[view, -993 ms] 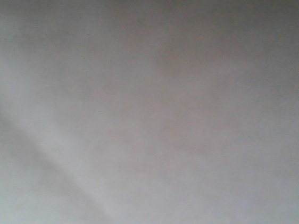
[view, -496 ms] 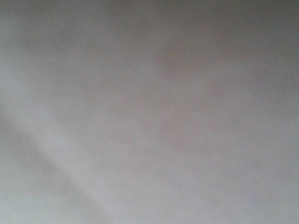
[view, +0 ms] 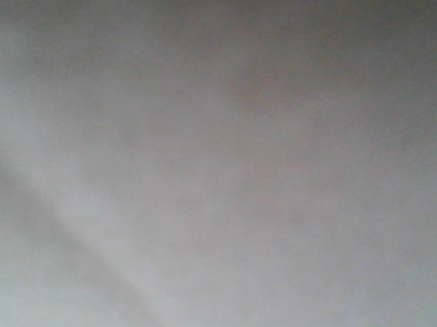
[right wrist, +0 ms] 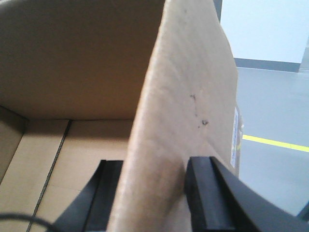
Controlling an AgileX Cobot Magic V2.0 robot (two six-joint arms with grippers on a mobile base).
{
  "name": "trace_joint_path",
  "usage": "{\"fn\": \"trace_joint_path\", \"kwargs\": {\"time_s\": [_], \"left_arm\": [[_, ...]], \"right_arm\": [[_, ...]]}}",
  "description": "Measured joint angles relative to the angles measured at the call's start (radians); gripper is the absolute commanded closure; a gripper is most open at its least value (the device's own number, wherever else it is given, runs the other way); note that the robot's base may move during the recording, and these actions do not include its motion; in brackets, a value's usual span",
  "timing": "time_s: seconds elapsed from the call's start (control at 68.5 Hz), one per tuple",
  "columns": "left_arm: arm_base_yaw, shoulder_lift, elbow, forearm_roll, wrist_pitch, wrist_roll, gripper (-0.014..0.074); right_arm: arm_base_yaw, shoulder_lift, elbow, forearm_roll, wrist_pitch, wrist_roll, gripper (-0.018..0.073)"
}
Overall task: Grab box from left shelf to table start
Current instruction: 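Hold the box with both grippers while the base turns away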
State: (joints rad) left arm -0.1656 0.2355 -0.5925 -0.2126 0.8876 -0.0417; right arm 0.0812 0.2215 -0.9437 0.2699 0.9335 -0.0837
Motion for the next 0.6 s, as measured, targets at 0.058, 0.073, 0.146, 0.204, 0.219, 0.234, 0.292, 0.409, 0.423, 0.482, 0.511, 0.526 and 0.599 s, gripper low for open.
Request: {"fn": "trace_joint_path", "kwargs": {"time_s": [0.058, 0.073, 0.146, 0.204, 0.219, 0.234, 0.292, 0.409, 0.423, 0.482, 0.511, 0.526, 0.599], "left_arm": [[0.0, 0.0, 0.0, 0.0, 0.0, 0.0, 0.0688], [0.0, 0.0, 0.0, 0.0, 0.0, 0.0, 0.0688], [0.0, 0.0, 0.0, 0.0, 0.0, 0.0, 0.0688], [0.0, 0.0, 0.0, 0.0, 0.0, 0.0, 0.0688], [0.0, 0.0, 0.0, 0.0, 0.0, 0.0, 0.0688], [0.0, 0.0, 0.0, 0.0, 0.0, 0.0, 0.0688], [0.0, 0.0, 0.0, 0.0, 0.0, 0.0, 0.0688], [0.0, 0.0, 0.0, 0.0, 0.0, 0.0, 0.0688], [0.0, 0.0, 0.0, 0.0, 0.0, 0.0, 0.0688], [0.0, 0.0, 0.0, 0.0, 0.0, 0.0, 0.0688], [0.0, 0.0, 0.0, 0.0, 0.0, 0.0, 0.0688], [0.0, 0.0, 0.0, 0.0, 0.0, 0.0, 0.0688], [0.0, 0.0, 0.0, 0.0, 0.0, 0.0, 0.0688]], "right_arm": [[0.0, 0.0, 0.0, 0.0, 0.0, 0.0, 0.0502], [0.0, 0.0, 0.0, 0.0, 0.0, 0.0, 0.0502], [0.0, 0.0, 0.0, 0.0, 0.0, 0.0, 0.0502], [0.0, 0.0, 0.0, 0.0, 0.0, 0.0, 0.0502], [0.0, 0.0, 0.0, 0.0, 0.0, 0.0, 0.0502], [0.0, 0.0, 0.0, 0.0, 0.0, 0.0, 0.0502], [0.0, 0.0, 0.0, 0.0, 0.0, 0.0, 0.0502], [0.0, 0.0, 0.0, 0.0, 0.0, 0.0, 0.0502], [0.0, 0.0, 0.0, 0.0, 0.0, 0.0, 0.0502], [0.0, 0.0, 0.0, 0.0, 0.0, 0.0, 0.0502], [0.0, 0.0, 0.0, 0.0, 0.0, 0.0, 0.0502], [0.0, 0.0, 0.0, 0.0, 0.0, 0.0, 0.0502], [0.0, 0.0, 0.0, 0.0, 0.0, 0.0, 0.0502]]}}
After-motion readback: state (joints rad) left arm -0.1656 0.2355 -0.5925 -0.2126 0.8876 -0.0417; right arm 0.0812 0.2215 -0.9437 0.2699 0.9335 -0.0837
